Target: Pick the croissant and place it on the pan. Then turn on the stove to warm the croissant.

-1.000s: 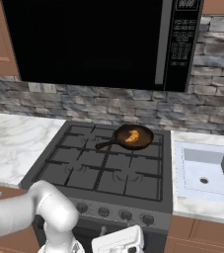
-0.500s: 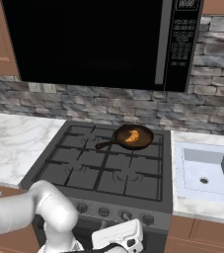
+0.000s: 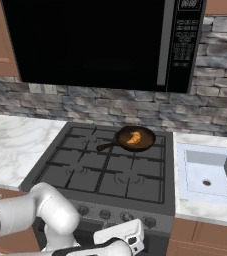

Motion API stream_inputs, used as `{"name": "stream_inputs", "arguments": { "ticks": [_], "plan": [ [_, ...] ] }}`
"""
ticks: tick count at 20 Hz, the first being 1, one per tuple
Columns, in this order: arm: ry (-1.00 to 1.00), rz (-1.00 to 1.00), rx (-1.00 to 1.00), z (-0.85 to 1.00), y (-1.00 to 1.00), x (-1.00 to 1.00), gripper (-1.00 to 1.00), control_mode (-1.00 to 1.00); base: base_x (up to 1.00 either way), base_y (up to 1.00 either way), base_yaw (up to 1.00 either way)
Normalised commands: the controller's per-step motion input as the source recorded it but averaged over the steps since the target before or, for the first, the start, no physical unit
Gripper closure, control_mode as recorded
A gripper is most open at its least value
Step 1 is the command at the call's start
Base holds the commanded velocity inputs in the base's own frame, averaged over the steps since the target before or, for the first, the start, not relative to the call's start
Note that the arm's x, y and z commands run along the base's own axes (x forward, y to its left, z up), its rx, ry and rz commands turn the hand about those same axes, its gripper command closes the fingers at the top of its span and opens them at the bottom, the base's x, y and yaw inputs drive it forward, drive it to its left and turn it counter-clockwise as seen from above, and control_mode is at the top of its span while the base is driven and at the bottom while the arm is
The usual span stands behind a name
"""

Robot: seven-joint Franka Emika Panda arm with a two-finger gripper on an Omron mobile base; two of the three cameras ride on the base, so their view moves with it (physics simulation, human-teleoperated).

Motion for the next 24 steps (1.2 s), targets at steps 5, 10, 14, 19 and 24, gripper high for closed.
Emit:
{"name": "stream_inputs", "arguments": {
  "ticks": [5, 10, 14, 19, 24],
  "plan": [
    [0.09, 0.00, 0.00, -0.16, -0.02, 0.05, -1.00, -1.00, 0.00, 0.00, 0.00],
    [0.10, 0.00, 0.00, -0.16, -0.10, 0.00, -1.00, -1.00, 0.00, 0.00, 0.00],
    [0.10, -0.01, 0.00, -0.13, -0.13, 0.00, -1.00, -1.00, 0.00, 0.00, 0.00],
    [0.04, 0.00, 0.00, -0.08, -0.01, 0.08, -1.00, -1.00, 0.00, 0.00, 0.00],
    [-0.01, 0.00, 0.01, 0.00, 0.00, 0.05, -1.00, -1.00, 0.00, 0.00, 0.00]
  ]
}}
